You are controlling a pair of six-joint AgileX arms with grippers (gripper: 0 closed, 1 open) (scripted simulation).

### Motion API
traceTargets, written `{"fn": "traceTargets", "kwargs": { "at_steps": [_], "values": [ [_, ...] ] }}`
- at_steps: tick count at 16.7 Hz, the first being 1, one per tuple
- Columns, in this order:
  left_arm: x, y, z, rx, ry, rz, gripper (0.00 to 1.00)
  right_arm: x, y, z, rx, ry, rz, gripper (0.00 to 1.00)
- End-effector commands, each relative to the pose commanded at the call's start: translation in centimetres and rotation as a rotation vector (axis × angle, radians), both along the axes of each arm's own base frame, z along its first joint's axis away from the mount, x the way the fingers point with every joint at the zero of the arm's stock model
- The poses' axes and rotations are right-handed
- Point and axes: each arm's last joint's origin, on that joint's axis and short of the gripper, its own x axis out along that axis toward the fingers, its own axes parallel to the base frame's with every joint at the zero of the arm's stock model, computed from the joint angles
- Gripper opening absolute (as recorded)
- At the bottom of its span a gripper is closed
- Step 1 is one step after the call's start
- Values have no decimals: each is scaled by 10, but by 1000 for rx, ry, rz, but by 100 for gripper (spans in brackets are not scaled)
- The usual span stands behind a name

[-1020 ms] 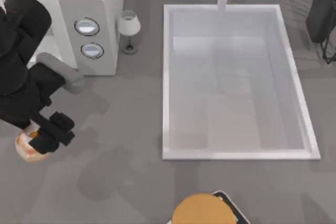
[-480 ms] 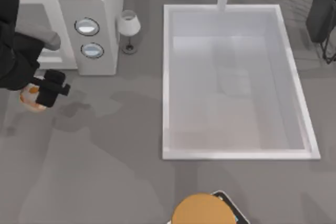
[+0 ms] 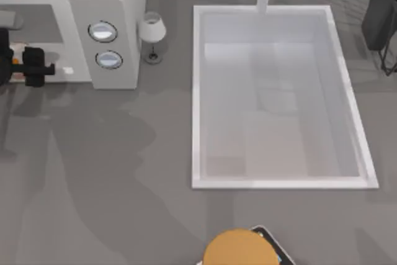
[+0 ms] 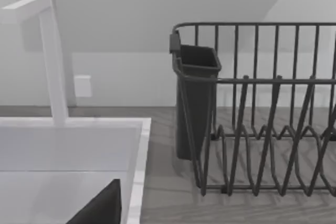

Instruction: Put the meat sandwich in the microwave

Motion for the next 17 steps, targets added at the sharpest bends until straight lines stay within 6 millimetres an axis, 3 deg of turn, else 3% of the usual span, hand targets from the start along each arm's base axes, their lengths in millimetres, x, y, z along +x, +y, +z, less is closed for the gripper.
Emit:
{"fn": "traceTargets", "kwargs": {
  "at_steps": [7, 17],
  "values": [
    [-13, 17, -27, -68, -250, 51, 0, 0, 0, 0, 0, 0, 0, 100],
    [-10, 16, -27, -74, -288, 45, 0, 0, 0, 0, 0, 0, 0, 100]
  ]
}}
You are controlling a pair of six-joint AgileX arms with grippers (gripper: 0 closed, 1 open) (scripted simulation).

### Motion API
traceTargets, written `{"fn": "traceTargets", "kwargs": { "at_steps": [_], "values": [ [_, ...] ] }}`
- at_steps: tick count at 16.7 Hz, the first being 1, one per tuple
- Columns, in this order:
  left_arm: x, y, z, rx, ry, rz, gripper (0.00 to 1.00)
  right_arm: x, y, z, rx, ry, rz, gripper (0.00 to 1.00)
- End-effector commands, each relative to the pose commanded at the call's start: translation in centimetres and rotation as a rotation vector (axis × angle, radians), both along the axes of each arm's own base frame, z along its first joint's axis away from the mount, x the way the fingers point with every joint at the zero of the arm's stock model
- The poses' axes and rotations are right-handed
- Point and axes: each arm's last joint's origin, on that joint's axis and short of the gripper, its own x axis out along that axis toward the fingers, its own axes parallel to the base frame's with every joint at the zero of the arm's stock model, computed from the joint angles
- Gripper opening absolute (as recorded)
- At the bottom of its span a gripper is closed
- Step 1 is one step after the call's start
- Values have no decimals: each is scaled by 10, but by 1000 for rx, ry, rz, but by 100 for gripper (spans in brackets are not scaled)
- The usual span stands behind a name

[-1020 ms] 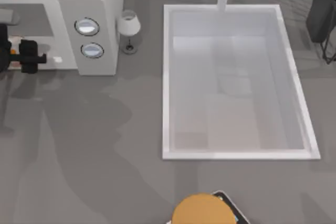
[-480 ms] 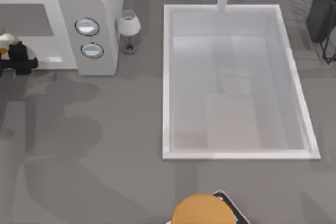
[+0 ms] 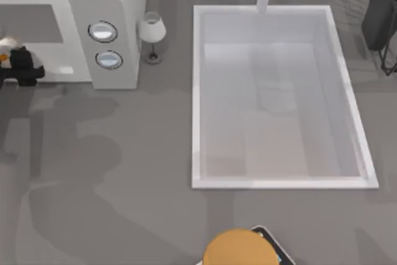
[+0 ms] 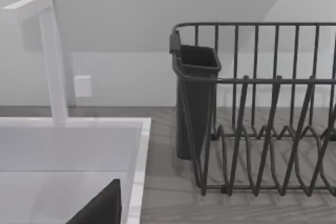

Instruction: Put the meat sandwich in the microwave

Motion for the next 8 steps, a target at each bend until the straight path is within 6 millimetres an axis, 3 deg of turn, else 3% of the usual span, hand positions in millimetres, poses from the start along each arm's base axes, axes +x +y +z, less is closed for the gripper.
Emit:
{"fn": "traceTargets", "kwargs": {
  "at_steps": [8],
  "values": [
    [59, 0, 9, 6, -54, -6, 0, 0, 0, 0, 0, 0, 0, 100]
  ]
}}
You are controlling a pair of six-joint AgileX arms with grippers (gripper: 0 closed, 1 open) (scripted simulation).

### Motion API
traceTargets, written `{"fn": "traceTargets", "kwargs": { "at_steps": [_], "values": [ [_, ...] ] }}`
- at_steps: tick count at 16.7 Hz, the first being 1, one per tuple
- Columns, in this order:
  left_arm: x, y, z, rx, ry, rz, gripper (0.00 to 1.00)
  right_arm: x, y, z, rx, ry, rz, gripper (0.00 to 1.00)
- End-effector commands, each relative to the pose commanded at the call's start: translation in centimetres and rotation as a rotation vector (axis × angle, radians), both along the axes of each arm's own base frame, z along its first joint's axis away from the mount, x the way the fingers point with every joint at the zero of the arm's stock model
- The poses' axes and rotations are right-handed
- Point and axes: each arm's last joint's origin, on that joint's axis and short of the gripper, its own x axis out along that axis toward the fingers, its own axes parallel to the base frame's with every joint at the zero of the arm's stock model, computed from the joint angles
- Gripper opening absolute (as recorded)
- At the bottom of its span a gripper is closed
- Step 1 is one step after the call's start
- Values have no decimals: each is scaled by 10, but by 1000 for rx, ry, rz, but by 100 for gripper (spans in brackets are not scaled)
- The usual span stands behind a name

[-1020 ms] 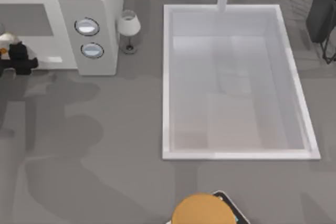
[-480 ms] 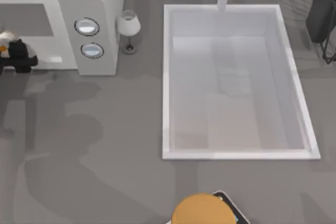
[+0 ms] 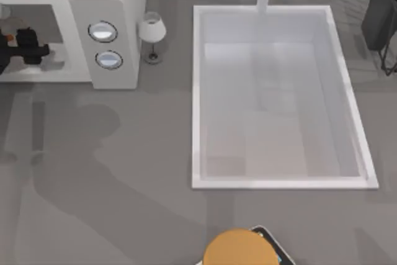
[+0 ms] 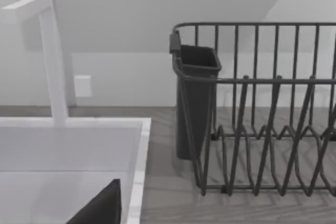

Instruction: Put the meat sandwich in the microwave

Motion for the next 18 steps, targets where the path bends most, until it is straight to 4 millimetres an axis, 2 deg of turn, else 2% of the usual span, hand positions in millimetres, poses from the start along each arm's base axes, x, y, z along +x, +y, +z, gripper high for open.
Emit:
{"fn": "traceTargets", "kwargs": {
  "at_steps": [6, 10, 13, 16, 18],
  "values": [
    [52, 0, 4, 1, -30, 3, 0, 0, 0, 0, 0, 0, 0, 100],
    [76, 0, -3, -2, -20, 8, 0, 0, 0, 0, 0, 0, 0, 100],
    [86, 0, -15, -6, 13, 11, 0, 0, 0, 0, 0, 0, 0, 100],
    [85, -1, -31, -10, 64, 11, 0, 0, 0, 0, 0, 0, 0, 100],
    [85, -1, -31, -10, 64, 11, 0, 0, 0, 0, 0, 0, 0, 100]
  ]
}}
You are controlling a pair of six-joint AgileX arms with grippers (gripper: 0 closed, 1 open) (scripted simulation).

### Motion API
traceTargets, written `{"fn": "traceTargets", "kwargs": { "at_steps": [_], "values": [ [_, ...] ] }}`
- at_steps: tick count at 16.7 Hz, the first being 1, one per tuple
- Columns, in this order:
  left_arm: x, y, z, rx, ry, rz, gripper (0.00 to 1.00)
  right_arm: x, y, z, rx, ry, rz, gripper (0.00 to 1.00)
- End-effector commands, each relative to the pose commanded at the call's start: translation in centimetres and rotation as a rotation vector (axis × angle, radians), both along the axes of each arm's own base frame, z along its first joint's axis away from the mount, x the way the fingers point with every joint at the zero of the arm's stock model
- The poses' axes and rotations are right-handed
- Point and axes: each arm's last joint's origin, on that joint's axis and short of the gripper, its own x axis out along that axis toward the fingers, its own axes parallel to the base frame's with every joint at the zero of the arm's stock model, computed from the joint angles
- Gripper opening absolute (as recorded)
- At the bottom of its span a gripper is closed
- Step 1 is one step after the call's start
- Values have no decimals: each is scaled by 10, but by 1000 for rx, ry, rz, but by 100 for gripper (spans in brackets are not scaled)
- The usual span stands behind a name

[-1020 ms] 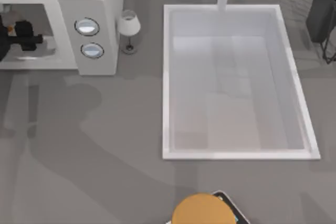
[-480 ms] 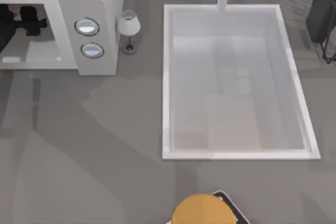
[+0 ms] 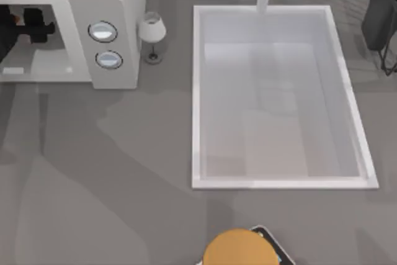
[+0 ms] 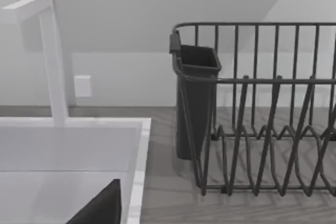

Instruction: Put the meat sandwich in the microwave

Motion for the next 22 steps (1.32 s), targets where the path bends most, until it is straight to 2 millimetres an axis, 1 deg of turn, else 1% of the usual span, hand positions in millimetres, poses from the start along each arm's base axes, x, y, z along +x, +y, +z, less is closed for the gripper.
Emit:
{"fn": "traceTargets", "kwargs": {
  "at_steps": [2, 15, 16, 22],
  "values": [
    [0, 0, 0, 0, 0, 0, 0, 0, 0, 0, 0, 0, 0, 100],
    [0, 0, 0, 0, 0, 0, 98, 0, 0, 0, 0, 0, 0, 100],
    [0, 0, 0, 0, 0, 0, 100, 0, 0, 0, 0, 0, 0, 100],
    [0, 0, 0, 0, 0, 0, 100, 0, 0, 0, 0, 0, 0, 100]
  ]
}}
